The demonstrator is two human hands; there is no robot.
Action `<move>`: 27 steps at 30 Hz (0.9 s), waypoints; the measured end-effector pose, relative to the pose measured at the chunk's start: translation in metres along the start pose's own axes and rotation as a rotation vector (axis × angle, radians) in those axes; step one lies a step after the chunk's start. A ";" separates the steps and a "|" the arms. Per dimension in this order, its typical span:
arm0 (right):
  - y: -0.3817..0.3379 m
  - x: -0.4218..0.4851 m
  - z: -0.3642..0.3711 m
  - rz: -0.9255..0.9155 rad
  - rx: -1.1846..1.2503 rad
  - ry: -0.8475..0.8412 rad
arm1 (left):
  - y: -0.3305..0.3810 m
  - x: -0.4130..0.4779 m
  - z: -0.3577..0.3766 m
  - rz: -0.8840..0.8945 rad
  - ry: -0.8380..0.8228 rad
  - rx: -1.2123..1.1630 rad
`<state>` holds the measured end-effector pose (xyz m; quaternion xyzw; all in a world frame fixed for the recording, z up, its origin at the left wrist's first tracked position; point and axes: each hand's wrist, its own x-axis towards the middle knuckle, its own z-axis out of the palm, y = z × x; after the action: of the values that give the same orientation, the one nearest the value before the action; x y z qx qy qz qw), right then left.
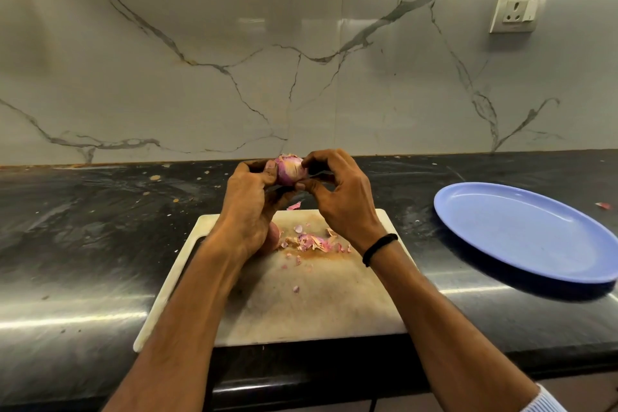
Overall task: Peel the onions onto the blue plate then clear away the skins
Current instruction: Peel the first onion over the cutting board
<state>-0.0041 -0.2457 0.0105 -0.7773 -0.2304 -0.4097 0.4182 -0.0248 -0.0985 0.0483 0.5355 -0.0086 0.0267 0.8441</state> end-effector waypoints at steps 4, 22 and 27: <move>0.001 0.000 0.001 -0.038 -0.042 0.011 | -0.002 0.002 -0.001 0.020 -0.026 0.007; 0.003 -0.002 -0.003 -0.112 -0.195 -0.076 | -0.006 0.004 0.001 0.075 -0.028 0.038; 0.004 -0.002 -0.001 -0.108 -0.174 -0.049 | -0.007 0.006 -0.001 0.073 -0.012 0.038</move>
<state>-0.0029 -0.2486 0.0076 -0.8069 -0.2459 -0.4310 0.3205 -0.0182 -0.1000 0.0416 0.5508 -0.0329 0.0544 0.8322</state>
